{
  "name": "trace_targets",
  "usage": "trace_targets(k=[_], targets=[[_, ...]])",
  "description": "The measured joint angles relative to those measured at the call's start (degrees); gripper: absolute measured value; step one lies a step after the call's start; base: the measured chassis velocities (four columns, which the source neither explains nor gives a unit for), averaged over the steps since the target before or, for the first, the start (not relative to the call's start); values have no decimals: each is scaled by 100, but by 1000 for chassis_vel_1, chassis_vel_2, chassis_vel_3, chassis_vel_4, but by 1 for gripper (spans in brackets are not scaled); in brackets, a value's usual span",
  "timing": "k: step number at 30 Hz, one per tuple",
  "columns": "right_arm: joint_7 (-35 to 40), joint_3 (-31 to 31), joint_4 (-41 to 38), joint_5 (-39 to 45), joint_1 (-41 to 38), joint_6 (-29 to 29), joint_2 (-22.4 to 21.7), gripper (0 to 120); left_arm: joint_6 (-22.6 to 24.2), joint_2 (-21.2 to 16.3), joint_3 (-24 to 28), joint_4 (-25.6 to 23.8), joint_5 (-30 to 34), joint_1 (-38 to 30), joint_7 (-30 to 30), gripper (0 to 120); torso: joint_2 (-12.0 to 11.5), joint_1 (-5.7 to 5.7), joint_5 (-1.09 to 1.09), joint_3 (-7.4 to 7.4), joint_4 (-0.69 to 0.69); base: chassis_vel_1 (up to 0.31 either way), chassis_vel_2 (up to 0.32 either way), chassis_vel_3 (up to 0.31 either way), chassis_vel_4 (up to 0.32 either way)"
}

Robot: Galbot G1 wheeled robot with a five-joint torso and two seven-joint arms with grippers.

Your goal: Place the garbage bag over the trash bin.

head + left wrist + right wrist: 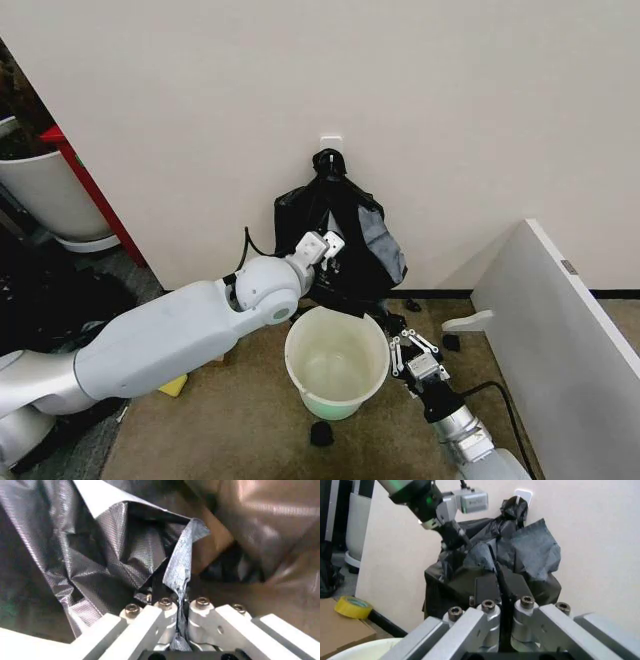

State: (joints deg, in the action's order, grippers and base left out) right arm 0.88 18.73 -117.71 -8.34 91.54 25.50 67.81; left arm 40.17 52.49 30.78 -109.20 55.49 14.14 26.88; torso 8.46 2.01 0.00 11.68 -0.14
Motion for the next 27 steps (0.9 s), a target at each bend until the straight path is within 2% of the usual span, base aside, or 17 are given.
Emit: trace_targets(k=[3,4,6,9,13,15,17,18,20,22,25,27], targets=[[13,-32,-49,95,75,-116,4,0,-585,-50,-191,-103,-137,242,-31,0,0,0,0,0,1,0,0,0,0],[13,-32,-49,95,75,-116,4,0,-585,-50,-191,-103,-137,242,-31,0,0,0,0,0,1,0,0,0,0],[22,-49,-147,232,192,-218,-5,7,-1071,-86,-354,-206,-304,485,-96,0,0,0,0,0,-1,0,0,0,0],[81,-21,-390,473,406,-370,-50,21,-1536,-113,-571,-320,-456,821,-128,0,0,0,0,0,-1,0,0,0,0],[138,52,-766,854,639,-591,-121,30,-1796,-136,-732,-392,-620,1123,-168,0,0,0,-1,0,-1,0,0,0,0],[227,134,-1202,1328,836,-858,-204,41,-1952,-179,-854,-459,-786,1337,-204,0,0,0,0,-1,-1,0,0,0,0],[289,180,-1424,1586,916,-1005,-257,45,-2007,-210,-906,-505,-853,1440,-221,0,0,0,-3,0,-1,0,0,0,0],[404,230,-1668,1862,957,-1230,-322,52,-2064,-246,-970,-559,-936,1548,-242,0,0,0,-2,-1,-2,0,0,0,0],[518,279,-1841,2065,950,-1446,-396,55,-2103,-275,-1018,-601,-1010,1633,-262,0,0,0,0,-1,-1,0,0,0,0],[726,402,-2077,2583,686,-2049,-675,65,-2172,-315,-1144,-676,-1200,1859,-307,0,0,0,-1,0,0,0,0,0,0],[712,516,-2077,2955,319,-2538,-999,79,-2228,-321,-1198,-690,-1341,1962,-332,0,0,0,0,0,2,0,0,0,0],[696,534,-2065,3090,226,-2691,-1086,81,-2246,-313,-1187,-688,-1363,1963,-338,0,0,0,0,0,2,0,0,0,0]])
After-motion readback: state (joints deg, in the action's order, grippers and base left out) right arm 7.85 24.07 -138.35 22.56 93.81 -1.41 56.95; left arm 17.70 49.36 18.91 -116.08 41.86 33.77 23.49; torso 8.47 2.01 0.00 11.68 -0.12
